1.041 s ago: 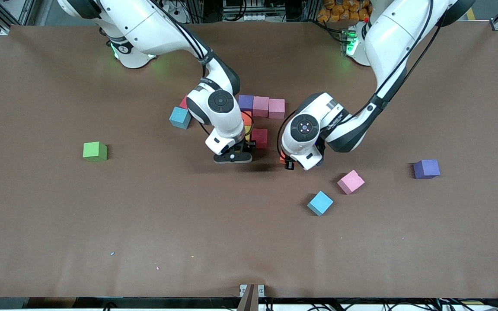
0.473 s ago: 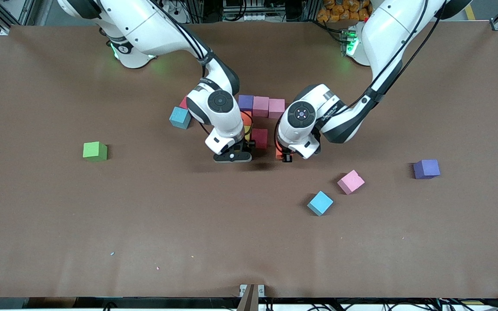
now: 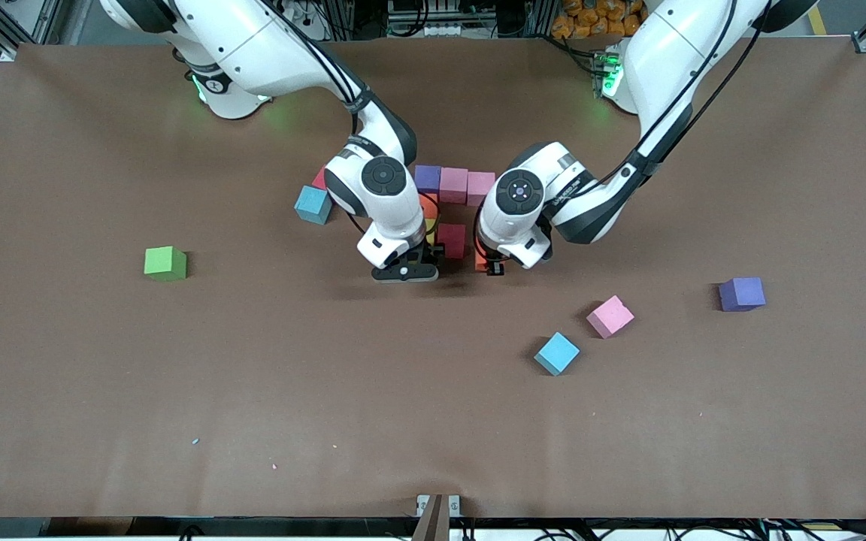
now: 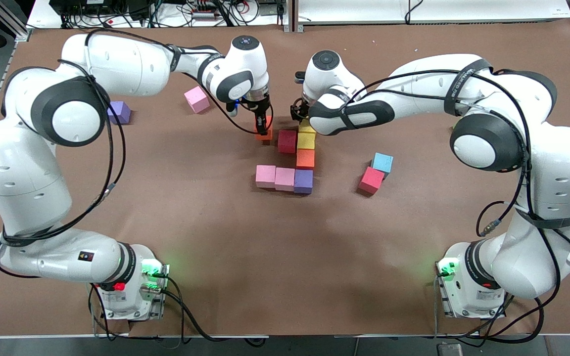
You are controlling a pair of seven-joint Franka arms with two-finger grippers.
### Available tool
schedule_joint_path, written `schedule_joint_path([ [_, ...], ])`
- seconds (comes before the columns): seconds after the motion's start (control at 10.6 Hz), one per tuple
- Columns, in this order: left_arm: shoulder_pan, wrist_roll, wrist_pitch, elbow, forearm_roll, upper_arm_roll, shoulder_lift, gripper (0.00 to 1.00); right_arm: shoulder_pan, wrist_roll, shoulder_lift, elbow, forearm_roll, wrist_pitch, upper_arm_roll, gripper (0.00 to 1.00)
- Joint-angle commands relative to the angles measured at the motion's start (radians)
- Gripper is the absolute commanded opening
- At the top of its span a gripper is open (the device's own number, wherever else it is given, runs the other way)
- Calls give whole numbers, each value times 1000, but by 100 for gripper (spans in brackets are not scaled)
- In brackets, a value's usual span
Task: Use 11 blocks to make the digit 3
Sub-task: 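Carry the orange cube with the left gripper while the right gripper carries yellow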
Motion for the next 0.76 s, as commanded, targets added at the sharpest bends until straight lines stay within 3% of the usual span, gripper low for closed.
schedule_joint_path([
  [0.0, -6, -23, 24, -50, 1, 0, -48, 0, 6, 28, -25, -24, -19, 7, 4, 7],
  [0.66, -18, -25, 84, -79, 1, 0, -42, 0, 6, 28, -19, -27, -19, 8, 6, 12],
])
